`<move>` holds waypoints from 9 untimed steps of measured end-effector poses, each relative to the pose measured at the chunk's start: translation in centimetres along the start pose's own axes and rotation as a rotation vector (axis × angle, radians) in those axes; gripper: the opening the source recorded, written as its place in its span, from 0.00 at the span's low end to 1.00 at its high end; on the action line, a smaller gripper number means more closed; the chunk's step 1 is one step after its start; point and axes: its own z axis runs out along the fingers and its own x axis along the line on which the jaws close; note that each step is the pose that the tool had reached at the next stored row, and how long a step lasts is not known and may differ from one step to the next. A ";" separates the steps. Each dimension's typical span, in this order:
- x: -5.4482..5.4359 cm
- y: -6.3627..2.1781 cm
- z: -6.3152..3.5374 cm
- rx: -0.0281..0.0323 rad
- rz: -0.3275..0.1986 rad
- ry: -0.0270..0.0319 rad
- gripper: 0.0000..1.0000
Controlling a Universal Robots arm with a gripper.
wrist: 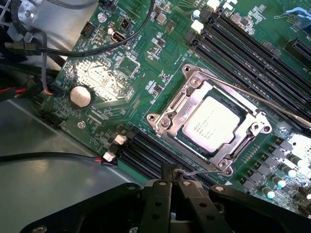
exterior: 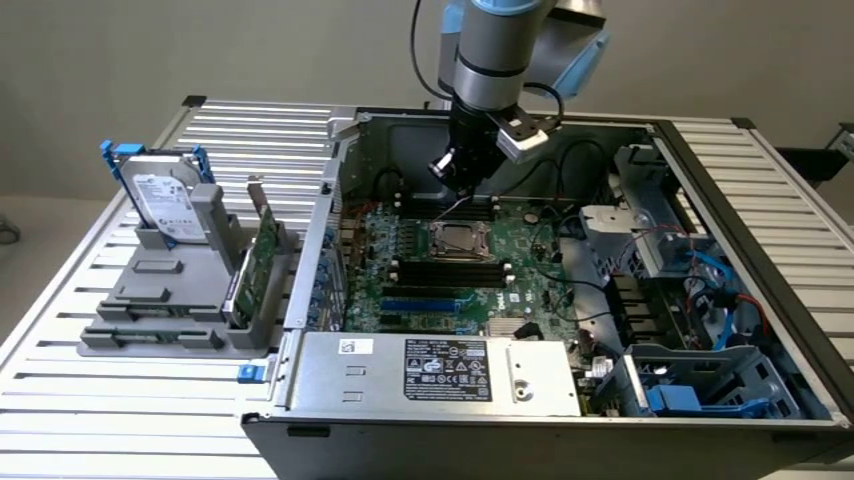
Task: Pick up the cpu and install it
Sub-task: 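Install the first cpu locking lever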
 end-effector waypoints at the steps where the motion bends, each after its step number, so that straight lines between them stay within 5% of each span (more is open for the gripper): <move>1: 0.0 -0.01 0.00 0.0024 0.000 0.0018 0.11; 9: -0.1 -0.02 0.07 0.0171 0.000 0.0121 0.11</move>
